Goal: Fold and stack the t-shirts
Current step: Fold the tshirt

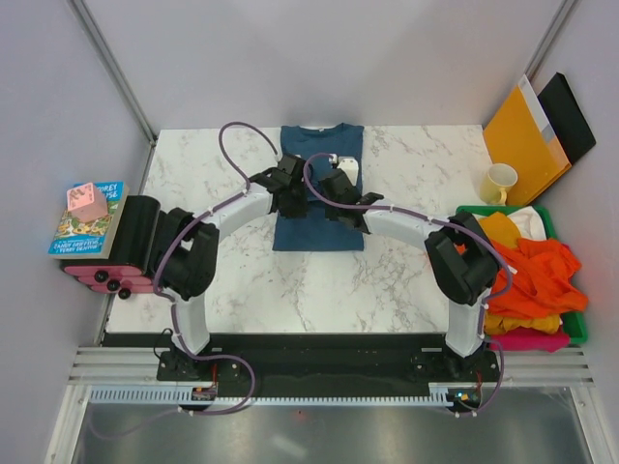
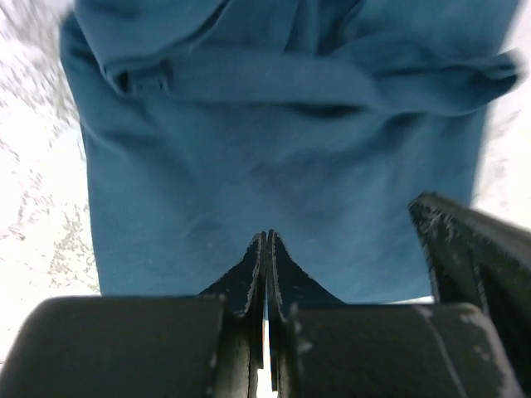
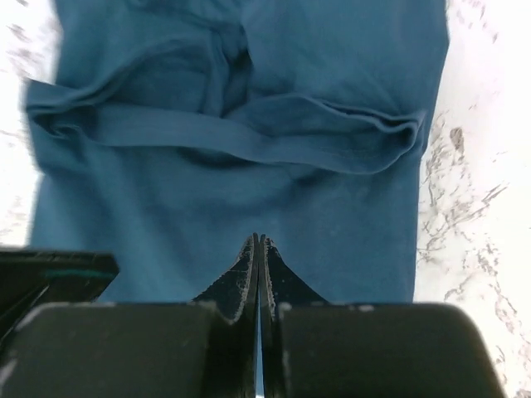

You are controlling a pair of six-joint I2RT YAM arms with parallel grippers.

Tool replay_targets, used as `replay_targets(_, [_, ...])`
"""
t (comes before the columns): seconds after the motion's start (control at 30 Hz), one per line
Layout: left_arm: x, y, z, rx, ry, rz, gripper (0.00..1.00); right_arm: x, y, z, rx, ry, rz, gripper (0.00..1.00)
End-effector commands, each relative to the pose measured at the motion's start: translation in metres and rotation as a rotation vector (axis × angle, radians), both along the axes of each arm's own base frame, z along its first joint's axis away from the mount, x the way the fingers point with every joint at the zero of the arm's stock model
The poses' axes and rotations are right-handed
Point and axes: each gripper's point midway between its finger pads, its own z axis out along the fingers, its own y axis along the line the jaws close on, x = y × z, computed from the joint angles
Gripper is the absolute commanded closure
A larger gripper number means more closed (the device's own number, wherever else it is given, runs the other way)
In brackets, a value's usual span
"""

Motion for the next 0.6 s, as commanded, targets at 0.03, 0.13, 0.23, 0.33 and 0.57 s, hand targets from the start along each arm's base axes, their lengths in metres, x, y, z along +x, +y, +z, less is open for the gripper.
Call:
replay_targets(0.03, [-0.001,0.0,-0.022,-0.036,0.032,0.025,0.98,0.014,0.004,-0.017,0.012,0.018,-0.023,1.0])
replay_targets(0.13, [-0.007,0.002,-0.034,-0.028,0.059,0.027,0.98,0.027,0.007,-0.018,0.013,0.016,-0.034,1.0])
replay_targets(0.23, [-0.012,0.003,-0.045,-0.018,0.085,0.022,0.98,0.043,0.007,-0.021,0.012,0.014,-0.051,1.0])
replay_targets(0.33, [-0.016,0.004,-0.051,-0.014,0.101,0.018,0.98,0.06,0.008,-0.023,0.019,0.011,-0.067,1.0])
replay_targets(0.57, [-0.021,0.007,-0.062,0.004,0.121,0.015,0.98,0.104,-0.003,-0.028,0.014,0.005,-0.128,1.0])
